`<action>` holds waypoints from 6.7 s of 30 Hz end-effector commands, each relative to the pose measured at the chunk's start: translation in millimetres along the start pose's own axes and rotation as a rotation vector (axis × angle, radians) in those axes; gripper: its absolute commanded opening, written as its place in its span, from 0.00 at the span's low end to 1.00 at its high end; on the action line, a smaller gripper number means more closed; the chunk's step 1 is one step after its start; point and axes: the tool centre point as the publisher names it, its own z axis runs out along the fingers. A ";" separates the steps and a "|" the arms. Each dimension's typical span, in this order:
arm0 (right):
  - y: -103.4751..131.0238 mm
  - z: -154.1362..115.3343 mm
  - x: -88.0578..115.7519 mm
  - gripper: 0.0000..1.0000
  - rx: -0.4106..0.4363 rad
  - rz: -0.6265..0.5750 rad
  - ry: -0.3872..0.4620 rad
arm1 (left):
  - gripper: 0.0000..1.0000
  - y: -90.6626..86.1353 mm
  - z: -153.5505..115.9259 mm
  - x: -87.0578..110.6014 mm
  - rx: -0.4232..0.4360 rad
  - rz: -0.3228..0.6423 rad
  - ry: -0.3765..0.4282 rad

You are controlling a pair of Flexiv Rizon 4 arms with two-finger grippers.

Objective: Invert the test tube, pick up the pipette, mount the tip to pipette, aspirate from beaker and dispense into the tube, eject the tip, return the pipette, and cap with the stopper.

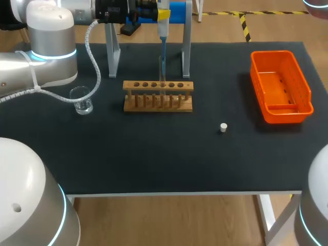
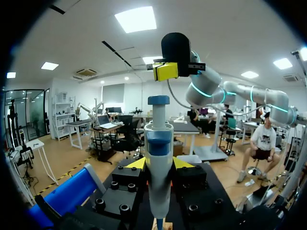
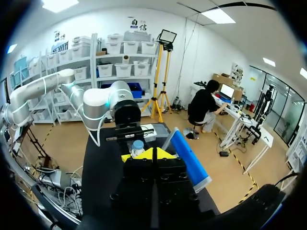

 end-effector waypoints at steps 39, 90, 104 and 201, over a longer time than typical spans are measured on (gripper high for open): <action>16.4 65.0 9.1 0.00 0.028 0.060 0.008 | 0.00 -0.4 -0.2 -0.9 0.000 0.000 0.002; -6.4 62.6 31.3 0.00 0.094 0.046 0.094 | 0.00 -0.4 -0.2 -0.9 0.000 0.000 0.002; -12.1 66.5 34.4 0.00 0.126 0.038 0.117 | 0.00 -0.4 -0.2 -0.9 0.000 0.000 0.002; -174.3 17.3 83.7 1.00 -0.165 0.007 0.151 | 0.00 -0.4 -0.2 -0.9 0.000 0.000 0.002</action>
